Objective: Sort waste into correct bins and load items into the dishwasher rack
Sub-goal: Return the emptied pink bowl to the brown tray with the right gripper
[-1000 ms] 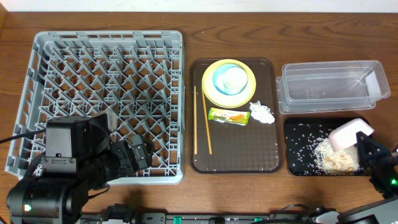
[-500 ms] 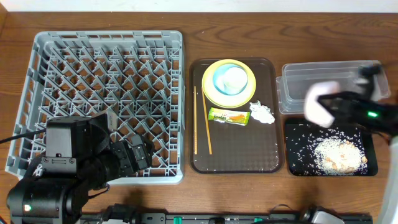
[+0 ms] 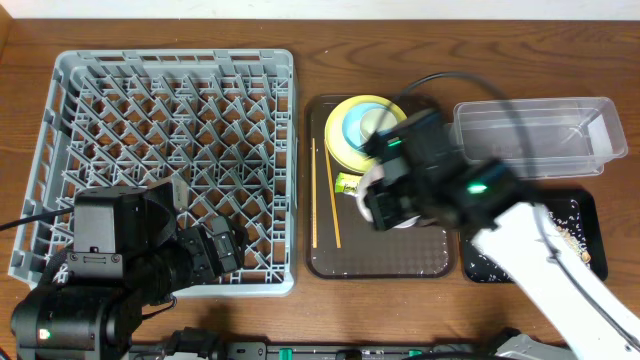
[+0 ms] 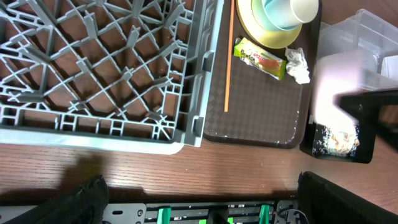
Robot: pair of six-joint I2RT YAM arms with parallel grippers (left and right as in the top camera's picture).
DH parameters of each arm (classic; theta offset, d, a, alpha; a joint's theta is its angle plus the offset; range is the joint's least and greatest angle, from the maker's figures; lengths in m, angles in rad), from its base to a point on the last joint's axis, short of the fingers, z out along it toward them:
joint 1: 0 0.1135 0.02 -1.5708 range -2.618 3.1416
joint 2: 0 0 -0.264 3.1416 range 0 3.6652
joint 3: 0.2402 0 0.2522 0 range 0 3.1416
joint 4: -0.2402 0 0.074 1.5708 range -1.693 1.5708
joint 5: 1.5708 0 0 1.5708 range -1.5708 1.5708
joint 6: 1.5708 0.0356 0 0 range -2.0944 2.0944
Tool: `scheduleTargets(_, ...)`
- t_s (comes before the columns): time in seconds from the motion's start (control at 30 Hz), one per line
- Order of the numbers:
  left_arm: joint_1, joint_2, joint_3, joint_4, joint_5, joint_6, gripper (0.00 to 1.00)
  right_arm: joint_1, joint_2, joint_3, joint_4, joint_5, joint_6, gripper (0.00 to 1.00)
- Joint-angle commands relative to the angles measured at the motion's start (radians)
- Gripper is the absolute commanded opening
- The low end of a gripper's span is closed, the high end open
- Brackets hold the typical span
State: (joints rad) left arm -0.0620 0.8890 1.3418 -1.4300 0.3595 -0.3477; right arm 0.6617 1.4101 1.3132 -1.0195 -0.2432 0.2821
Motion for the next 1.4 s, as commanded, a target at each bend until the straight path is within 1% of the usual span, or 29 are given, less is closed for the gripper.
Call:
scheduleTargets(0.0, -0.003, -0.002, 0.000, 0.003, -0.013, -0.006, 0.98, 0.095, 0.071, 0.005, 0.019, 0.142, 0.078, 0.01)
scheduleTargets(0.2, -0.003, -0.002, 0.000, 0.003, -0.013, -0.006, 0.98, 0.188, 0.230, 0.005, 0.039, 0.142, 0.077, 0.01)
scheduleTargets(0.33, -0.003, -0.002, 0.000, 0.003, -0.013, -0.006, 0.98, 0.199, 0.309, 0.005, 0.028, 0.143, 0.077, 0.01)
scheduleTargets(0.53, -0.003, -0.002, 0.000, 0.003, -0.013, -0.006, 0.98, 0.199, 0.389, 0.005, -0.035, 0.213, 0.080, 0.01)
scheduleTargets(0.7, -0.003, -0.002, 0.000, 0.003, -0.013, -0.006, 0.98, 0.200, 0.409, 0.005, -0.068, 0.224, 0.082, 0.01)
scheduleTargets(0.83, -0.003, -0.002, 0.000, 0.003, -0.013, -0.006, 0.98, 0.199, 0.408, 0.005, -0.125, 0.308, 0.134, 0.01)
scheduleTargets(1.0, -0.003, -0.002, 0.000, 0.003, -0.013, -0.006, 0.98, 0.201, 0.408, -0.003, -0.176, 0.310, 0.145, 0.01)
scheduleTargets(1.23, -0.003, -0.002, 0.000, 0.003, -0.013, -0.006, 0.98, 0.201, 0.408, -0.051, -0.174, 0.311, 0.152, 0.01)
scheduleTargets(1.3, -0.003, -0.002, 0.000, 0.003, -0.013, -0.006, 0.98, 0.201, 0.408, -0.068, -0.168, 0.313, 0.151, 0.07)
scheduleTargets(1.37, -0.003, -0.002, 0.000, 0.003, -0.013, -0.006, 0.98, 0.201, 0.408, -0.072, -0.158, 0.315, 0.151, 0.09)
